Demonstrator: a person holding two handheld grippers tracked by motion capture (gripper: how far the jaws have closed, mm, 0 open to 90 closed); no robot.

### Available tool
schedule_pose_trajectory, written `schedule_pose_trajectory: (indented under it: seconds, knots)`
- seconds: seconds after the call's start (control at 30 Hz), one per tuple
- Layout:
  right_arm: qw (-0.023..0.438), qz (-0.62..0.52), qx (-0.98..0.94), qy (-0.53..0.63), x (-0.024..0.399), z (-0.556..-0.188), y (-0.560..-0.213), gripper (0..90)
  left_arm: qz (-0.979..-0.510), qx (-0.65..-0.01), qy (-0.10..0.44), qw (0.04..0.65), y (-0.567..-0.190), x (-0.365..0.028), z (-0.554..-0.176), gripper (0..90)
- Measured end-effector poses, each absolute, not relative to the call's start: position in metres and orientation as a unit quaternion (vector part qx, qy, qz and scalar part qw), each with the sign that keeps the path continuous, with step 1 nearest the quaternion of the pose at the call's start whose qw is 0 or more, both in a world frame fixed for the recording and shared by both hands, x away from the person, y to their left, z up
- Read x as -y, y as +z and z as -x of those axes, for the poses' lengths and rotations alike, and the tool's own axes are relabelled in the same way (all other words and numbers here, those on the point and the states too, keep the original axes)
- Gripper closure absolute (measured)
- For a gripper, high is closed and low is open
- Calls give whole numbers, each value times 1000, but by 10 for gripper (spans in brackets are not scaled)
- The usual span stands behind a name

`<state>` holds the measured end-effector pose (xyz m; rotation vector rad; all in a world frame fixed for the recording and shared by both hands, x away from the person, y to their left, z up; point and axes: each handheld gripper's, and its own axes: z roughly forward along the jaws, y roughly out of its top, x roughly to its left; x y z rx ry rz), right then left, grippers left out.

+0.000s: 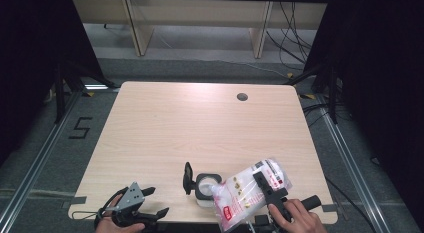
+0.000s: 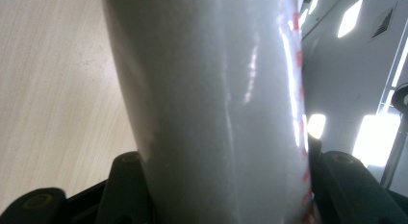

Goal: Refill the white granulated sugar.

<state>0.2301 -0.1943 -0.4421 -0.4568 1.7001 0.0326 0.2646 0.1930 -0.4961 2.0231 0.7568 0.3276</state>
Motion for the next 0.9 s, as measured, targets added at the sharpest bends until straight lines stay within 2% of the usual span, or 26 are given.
schedule_pose_trajectory:
  seconds: [0.9]
  knots:
    - [637,214,-740,3,190,-229,-441,511,-821,-317,128,458,-496,-192,-263,194]
